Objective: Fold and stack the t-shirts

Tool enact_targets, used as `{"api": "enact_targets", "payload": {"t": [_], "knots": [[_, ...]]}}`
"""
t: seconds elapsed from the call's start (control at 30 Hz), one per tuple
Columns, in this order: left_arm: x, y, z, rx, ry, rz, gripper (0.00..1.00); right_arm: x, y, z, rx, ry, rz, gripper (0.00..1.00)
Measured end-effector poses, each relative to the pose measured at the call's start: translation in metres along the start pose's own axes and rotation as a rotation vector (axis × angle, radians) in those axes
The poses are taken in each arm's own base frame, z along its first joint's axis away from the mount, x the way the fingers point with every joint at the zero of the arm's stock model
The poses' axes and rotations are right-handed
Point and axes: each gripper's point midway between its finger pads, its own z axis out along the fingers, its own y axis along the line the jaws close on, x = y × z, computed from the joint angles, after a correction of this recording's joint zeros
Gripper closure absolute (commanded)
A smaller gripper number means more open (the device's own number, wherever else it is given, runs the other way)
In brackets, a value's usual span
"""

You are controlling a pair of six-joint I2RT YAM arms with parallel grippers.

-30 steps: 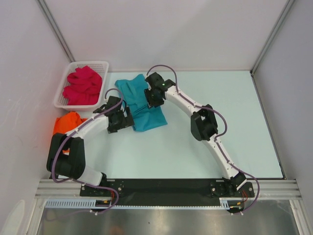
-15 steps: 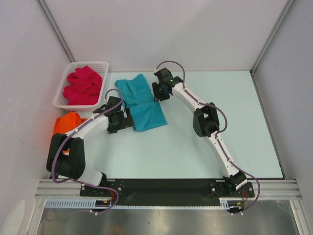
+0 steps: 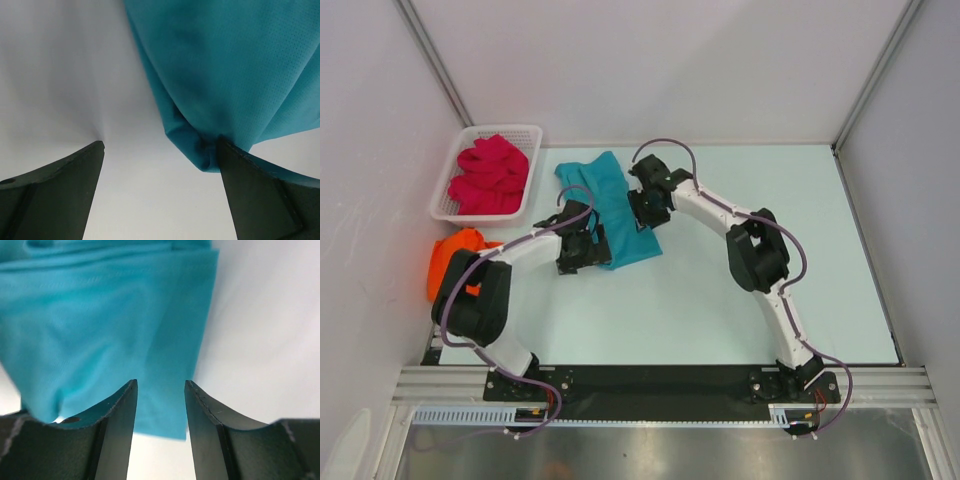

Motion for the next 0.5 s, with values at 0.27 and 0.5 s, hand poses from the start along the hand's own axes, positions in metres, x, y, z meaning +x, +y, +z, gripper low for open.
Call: {"api": "enact_targets", "payload": {"t": [0.27,0.5], "knots": [[0.001,-0.03,0.013,0.048,-0.007,0.029,0.0,0.017,-0.007,-0.018,0.035,0.008,-0.024,0.5],[-0.003,-0.037,0.014,0.063,-0.023,0.025,0.0,0.049,-0.022,-0.007,0.071,0.075,-0.016,0.5]]}}
